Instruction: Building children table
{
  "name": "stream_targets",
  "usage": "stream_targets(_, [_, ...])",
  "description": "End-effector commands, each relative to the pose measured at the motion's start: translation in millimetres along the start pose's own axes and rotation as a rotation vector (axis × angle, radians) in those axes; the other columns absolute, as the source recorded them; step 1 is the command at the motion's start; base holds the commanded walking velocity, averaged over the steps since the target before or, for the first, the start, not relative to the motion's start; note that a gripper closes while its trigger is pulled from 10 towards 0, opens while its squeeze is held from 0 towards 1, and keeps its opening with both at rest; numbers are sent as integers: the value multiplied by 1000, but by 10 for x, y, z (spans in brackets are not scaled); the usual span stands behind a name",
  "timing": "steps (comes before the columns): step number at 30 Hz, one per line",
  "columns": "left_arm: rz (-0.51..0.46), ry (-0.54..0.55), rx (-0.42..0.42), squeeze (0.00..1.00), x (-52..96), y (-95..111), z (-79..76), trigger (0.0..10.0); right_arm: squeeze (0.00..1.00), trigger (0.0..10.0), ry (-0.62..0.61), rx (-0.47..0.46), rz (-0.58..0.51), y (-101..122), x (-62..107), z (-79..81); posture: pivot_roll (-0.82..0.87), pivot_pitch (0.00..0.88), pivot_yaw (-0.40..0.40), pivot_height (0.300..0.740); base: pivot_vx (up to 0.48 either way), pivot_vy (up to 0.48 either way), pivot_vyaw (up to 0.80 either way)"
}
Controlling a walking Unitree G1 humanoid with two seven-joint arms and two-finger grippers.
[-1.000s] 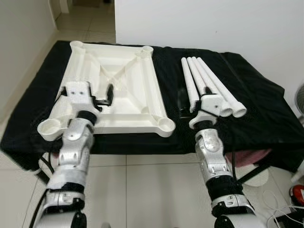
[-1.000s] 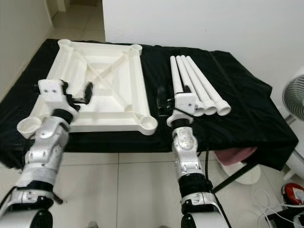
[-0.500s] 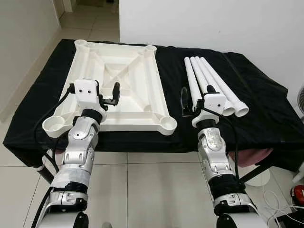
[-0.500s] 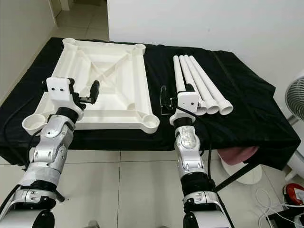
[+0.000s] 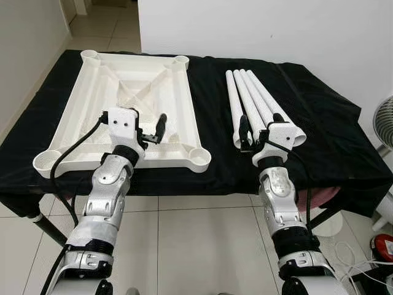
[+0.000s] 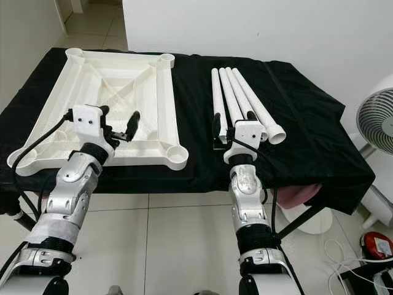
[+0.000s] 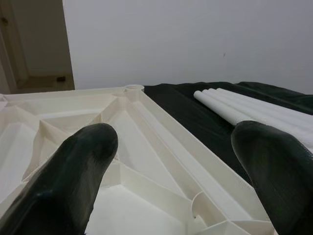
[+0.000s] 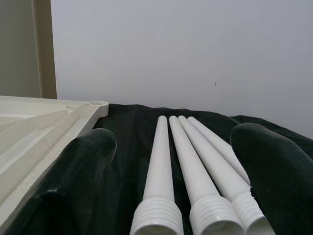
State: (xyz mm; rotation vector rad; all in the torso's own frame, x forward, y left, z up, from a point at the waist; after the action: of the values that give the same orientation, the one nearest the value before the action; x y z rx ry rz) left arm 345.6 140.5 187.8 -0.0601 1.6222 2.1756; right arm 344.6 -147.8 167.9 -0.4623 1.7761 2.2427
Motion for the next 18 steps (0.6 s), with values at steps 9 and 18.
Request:
stream_targets(9, [-10,-21,12,0,-6,3,-21,10000,0,10000,-6,-3,-27,60,-11,-57,-30,0,-38,740,0,0,0])
stream_targets(18, [-20,-30,20,0,-11,15,-28,10000,0,10000,-1,3,-26,66,-22,-63,-31,0,-41,740,0,0,0])
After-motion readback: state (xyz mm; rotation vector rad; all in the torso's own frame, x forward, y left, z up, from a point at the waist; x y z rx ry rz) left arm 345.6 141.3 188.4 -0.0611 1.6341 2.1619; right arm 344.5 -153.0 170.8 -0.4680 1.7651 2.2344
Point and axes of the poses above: a point about 5 cm out from each wrist's last joint towards the gripper, its own x axis pointing back from the gripper into the wrist, its own y axis along the axis of the wrist's last joint, z = x × y, the point moved 1 cm from there along -x, pointing out of the wrist towards the gripper, and after that the axes turned 15 degrees about -x, right-handed, at the moved point
